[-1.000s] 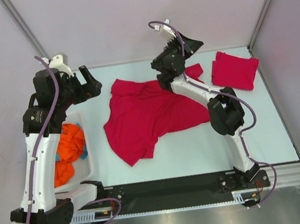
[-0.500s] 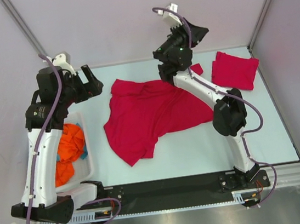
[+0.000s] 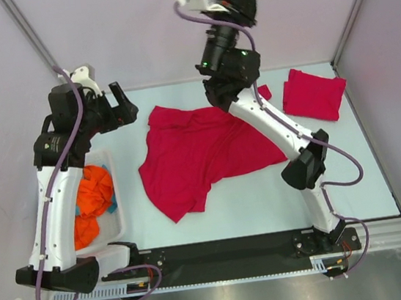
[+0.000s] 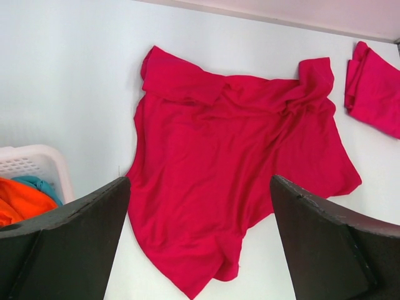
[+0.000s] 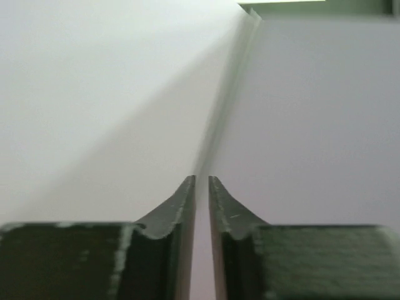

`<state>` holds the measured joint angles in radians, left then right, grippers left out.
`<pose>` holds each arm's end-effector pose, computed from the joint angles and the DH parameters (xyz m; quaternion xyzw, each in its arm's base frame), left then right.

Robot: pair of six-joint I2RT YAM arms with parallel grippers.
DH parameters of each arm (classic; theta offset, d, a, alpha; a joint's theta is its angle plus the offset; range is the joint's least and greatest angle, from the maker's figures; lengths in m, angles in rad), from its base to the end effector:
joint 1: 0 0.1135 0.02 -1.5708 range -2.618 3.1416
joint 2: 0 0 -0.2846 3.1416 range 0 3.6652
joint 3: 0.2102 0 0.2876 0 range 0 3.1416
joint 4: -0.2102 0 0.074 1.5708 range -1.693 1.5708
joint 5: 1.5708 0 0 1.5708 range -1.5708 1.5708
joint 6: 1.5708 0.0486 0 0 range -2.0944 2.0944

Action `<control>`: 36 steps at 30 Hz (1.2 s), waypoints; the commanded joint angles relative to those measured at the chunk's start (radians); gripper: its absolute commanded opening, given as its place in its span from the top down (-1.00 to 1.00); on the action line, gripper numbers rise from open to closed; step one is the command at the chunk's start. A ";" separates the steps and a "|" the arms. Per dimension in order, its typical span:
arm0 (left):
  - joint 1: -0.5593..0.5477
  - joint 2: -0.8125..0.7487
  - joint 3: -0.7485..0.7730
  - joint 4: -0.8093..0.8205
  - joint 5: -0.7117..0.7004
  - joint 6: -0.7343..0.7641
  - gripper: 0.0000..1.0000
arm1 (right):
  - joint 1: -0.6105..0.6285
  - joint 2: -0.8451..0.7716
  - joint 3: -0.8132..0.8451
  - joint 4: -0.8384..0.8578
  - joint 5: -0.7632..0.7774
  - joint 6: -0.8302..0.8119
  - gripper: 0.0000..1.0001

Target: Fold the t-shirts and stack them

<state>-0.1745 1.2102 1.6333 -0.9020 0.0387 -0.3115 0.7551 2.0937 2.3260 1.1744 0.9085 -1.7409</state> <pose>0.2559 -0.0470 0.4935 -0.0485 0.8532 -0.1410 0.4999 0.3459 0.2730 0.5857 0.0689 0.4381 -0.4554 0.7719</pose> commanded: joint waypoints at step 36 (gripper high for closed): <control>-0.039 0.051 0.235 -0.144 -0.118 -0.035 -0.95 | -0.569 -0.207 0.034 -2.003 -0.730 2.107 0.57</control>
<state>-0.1959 1.2552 1.8462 -1.0649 -0.0711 -0.3172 0.2127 1.9938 2.4531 -0.8272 0.2916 0.2508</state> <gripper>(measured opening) 0.980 0.215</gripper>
